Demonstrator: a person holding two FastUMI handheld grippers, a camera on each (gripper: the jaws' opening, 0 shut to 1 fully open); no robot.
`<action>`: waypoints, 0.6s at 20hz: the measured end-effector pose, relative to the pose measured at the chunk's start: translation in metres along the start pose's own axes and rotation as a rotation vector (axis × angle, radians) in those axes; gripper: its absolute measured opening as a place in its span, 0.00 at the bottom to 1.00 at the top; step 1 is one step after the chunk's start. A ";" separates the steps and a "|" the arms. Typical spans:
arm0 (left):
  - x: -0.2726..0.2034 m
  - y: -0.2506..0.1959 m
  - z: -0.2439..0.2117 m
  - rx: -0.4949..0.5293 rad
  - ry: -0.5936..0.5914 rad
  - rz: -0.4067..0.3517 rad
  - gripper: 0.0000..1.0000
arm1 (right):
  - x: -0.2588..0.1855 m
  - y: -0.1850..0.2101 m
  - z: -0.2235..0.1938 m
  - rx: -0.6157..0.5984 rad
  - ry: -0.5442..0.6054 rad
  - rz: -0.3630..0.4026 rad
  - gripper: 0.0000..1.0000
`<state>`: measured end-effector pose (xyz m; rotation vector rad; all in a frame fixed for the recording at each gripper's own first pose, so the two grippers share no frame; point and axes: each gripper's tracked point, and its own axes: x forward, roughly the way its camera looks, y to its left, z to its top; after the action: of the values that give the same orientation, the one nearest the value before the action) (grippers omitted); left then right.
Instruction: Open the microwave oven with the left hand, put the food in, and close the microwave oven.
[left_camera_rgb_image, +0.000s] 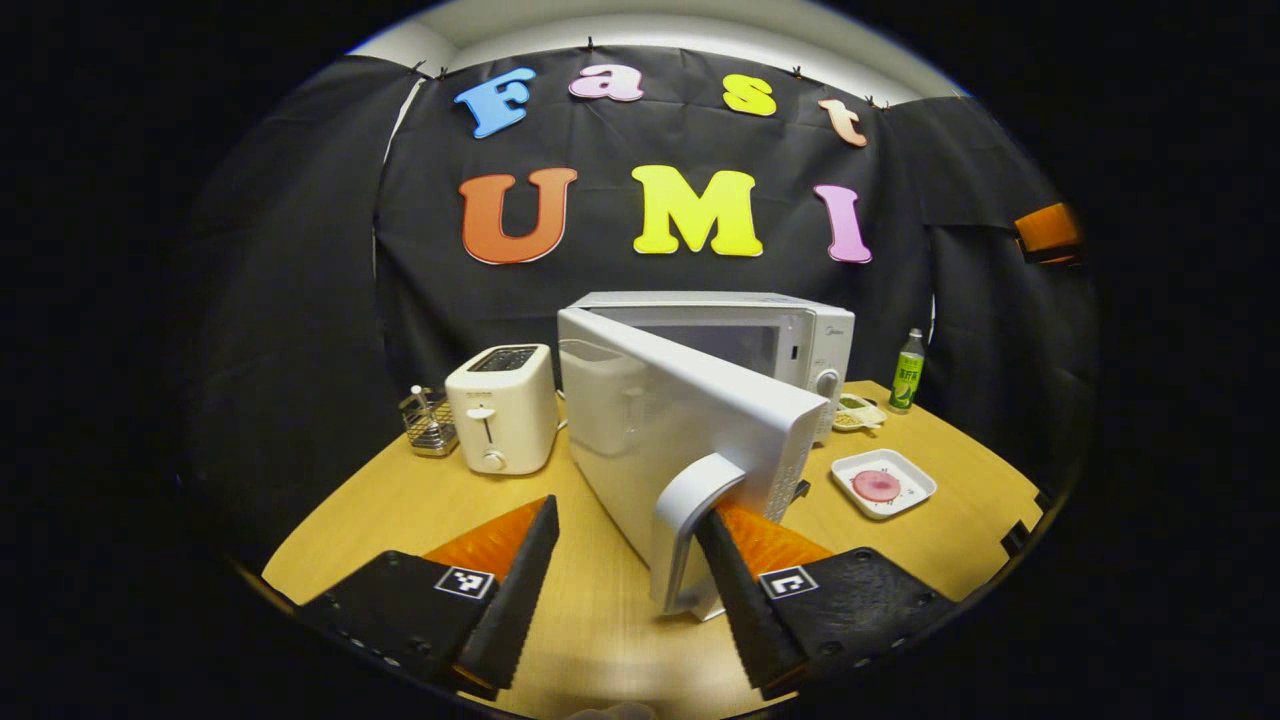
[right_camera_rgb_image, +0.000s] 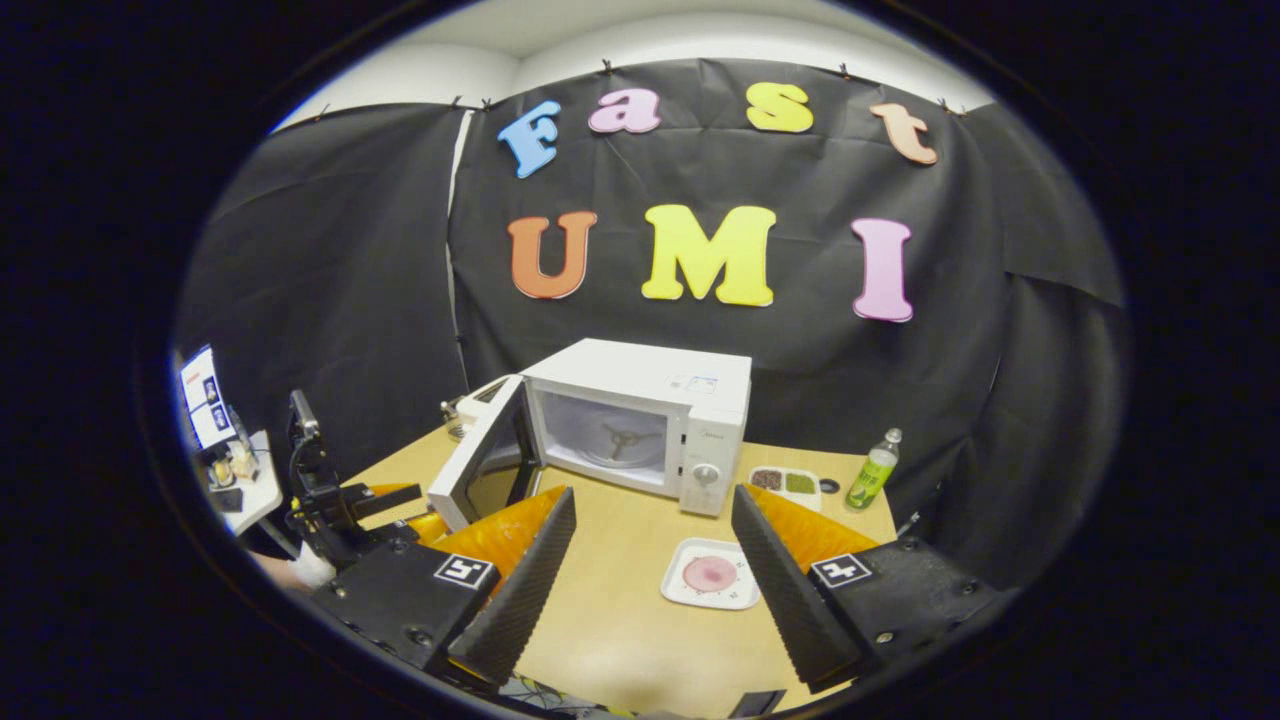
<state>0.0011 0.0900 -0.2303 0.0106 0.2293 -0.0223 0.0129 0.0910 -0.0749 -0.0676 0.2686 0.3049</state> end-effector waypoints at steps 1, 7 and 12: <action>-0.005 0.008 0.000 0.001 0.001 0.016 0.89 | 0.002 0.003 -0.001 -0.017 -0.008 0.001 1.00; -0.033 0.067 -0.009 0.016 0.009 0.133 0.89 | 0.019 0.008 -0.023 0.023 -0.006 0.031 1.00; -0.057 0.101 -0.015 -0.016 0.027 0.223 0.95 | 0.041 -0.007 -0.053 0.025 0.064 0.054 0.92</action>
<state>-0.0553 0.1919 -0.2308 0.0202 0.2544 0.2013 0.0396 0.0904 -0.1369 -0.0453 0.3385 0.3536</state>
